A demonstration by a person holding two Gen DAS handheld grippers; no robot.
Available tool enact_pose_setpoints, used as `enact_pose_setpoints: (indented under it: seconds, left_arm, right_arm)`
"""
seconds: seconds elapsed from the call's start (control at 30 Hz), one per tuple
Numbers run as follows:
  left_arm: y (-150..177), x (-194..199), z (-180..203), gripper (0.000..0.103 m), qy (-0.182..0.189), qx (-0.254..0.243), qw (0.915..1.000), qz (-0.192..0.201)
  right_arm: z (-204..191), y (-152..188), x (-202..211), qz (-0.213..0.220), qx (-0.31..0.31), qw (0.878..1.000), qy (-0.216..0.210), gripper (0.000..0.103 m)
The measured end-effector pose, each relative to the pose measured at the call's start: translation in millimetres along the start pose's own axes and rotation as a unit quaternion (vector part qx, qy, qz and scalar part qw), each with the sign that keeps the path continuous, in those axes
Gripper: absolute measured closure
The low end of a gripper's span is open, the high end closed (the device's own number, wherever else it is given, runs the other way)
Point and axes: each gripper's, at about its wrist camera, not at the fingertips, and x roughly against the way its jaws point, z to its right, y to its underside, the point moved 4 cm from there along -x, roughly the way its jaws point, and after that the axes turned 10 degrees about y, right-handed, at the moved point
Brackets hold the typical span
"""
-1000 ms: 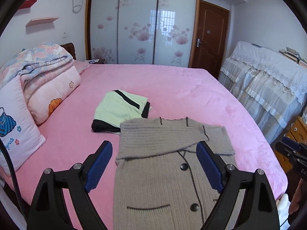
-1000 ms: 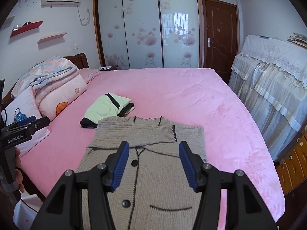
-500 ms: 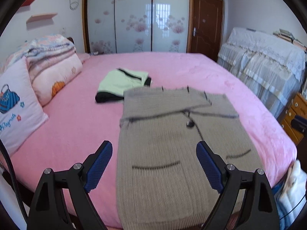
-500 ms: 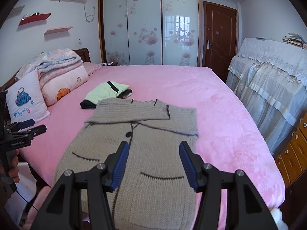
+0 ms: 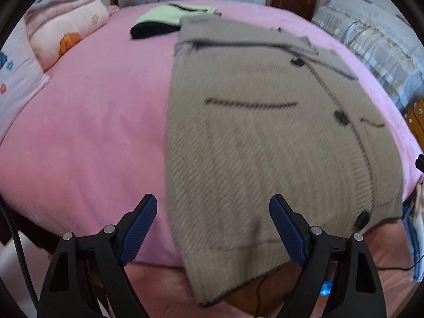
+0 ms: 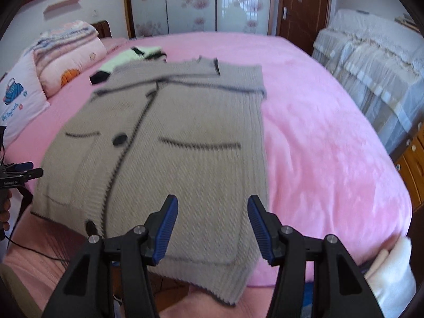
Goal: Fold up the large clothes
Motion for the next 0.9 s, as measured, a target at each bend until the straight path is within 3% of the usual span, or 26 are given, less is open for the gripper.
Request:
enact_pose_setpoints:
  seconds: [0.13,0.23,0.37,0.53,0.63,0.67,0.7,0.77,0.83,0.9]
  left_arm:
    - [20,-11,-14,0.018,0.01,0.006,0.9996,-0.026]
    - [31,-22,-18,0.027,0.035,0.011,0.9981,-0.049]
    - [45,-31,-14,0.029,0.056,0.004,0.9957,-0.074]
    - [55,-35,-13,0.029,0.062,-0.008,0.9951,-0.077]
    - [57,-32,-15,0.031,0.071,-0.005,0.9943,-0.08]
    - [58,-32,-16,0.034,0.071,-0.005,0.9941,-0.082]
    - [58,-32,-16,0.045,0.072,-0.007,0.9937,-0.085]
    - [61,-33,-14,0.057,0.076,-0.01,0.9928,-0.092]
    - [63,-35,-13,0.08,0.096,0.001,0.9901,-0.103]
    - [69,-38,-8,0.086,0.091,0.002,0.9901,-0.107]
  right_arm:
    - [19,25,-22,-0.041,0.0,0.999,0.004,0.048]
    - [31,43,-40,-0.084,-0.009,0.996,-0.004,0.048]
    - [37,63,-55,-0.123,-0.024,0.992,-0.02,0.048]
    - [33,83,-69,-0.148,-0.027,0.988,-0.041,0.048]
    - [29,85,-69,-0.135,-0.012,0.99,-0.035,0.048]
    - [29,85,-68,-0.134,-0.01,0.99,-0.037,0.052]
    - [28,85,-67,-0.133,-0.009,0.99,-0.045,0.057]
    - [24,85,-65,-0.132,-0.006,0.989,-0.065,0.087]
    - [19,84,-62,-0.128,0.001,0.989,-0.069,0.09]
    - [16,85,-63,-0.126,0.009,0.99,-0.065,0.092]
